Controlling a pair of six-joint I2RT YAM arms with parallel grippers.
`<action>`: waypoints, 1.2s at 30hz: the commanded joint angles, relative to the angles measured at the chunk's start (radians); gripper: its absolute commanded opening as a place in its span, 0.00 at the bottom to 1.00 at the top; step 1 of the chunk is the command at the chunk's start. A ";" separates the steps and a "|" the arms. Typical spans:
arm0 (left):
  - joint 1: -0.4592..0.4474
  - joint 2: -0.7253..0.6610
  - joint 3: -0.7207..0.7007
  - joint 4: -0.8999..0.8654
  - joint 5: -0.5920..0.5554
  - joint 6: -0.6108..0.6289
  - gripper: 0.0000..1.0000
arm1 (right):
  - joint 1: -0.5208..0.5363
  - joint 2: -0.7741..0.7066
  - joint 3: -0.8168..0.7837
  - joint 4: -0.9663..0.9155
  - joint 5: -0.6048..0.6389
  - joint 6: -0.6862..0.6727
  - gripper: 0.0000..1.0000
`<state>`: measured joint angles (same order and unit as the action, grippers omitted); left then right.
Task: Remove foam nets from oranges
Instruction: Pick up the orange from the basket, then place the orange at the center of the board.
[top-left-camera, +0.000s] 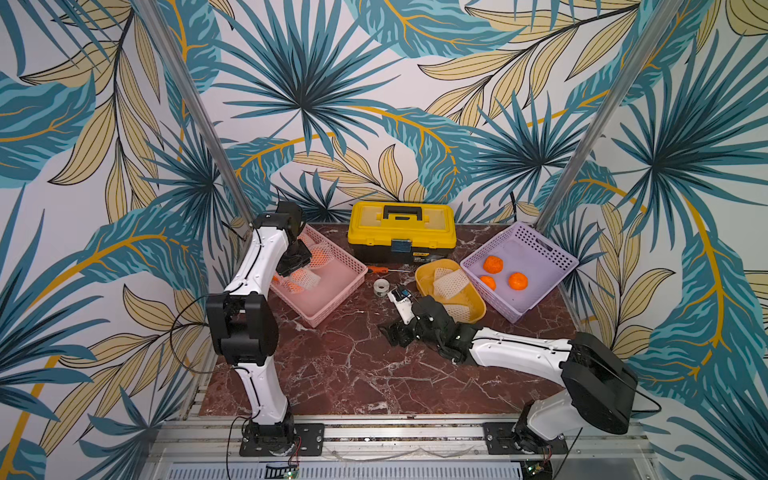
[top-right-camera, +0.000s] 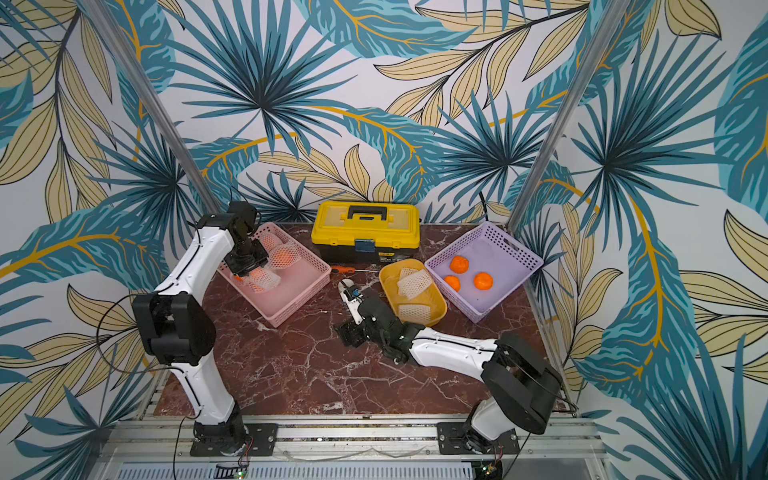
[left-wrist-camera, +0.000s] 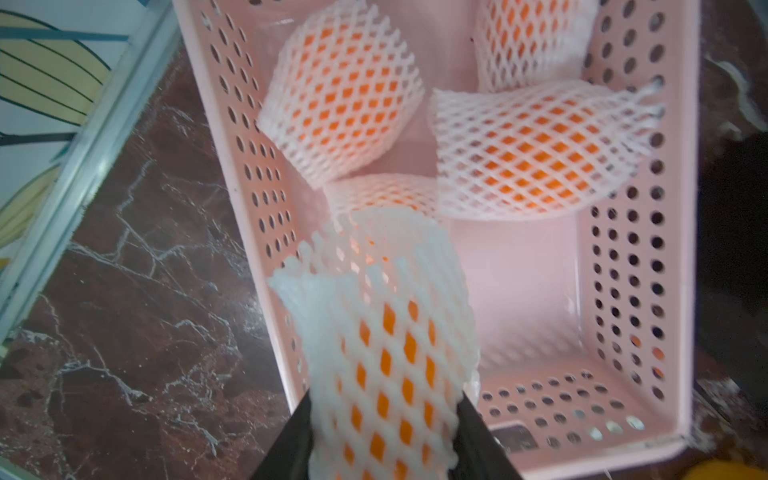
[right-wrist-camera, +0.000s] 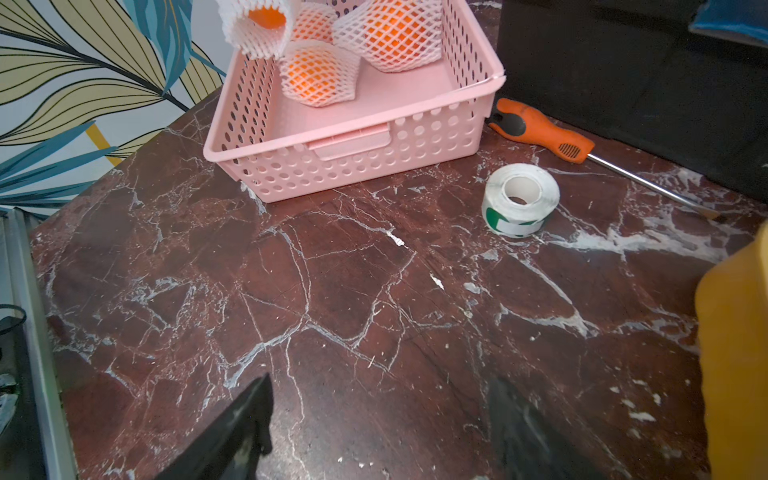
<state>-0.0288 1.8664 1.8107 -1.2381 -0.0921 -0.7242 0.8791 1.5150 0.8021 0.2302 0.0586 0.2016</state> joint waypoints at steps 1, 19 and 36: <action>-0.066 -0.083 -0.036 -0.001 0.094 -0.043 0.32 | 0.004 -0.026 -0.035 0.050 0.051 0.006 0.82; -0.504 -0.115 -0.428 0.317 0.375 -0.315 0.33 | -0.114 -0.299 -0.242 0.167 0.089 0.151 0.83; -0.590 -0.013 -0.481 0.409 0.374 -0.304 0.40 | -0.121 -0.276 -0.341 0.070 -0.381 0.153 0.83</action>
<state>-0.6182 1.8301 1.3338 -0.8639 0.2661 -1.0294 0.7475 1.2003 0.4545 0.3378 -0.2386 0.3813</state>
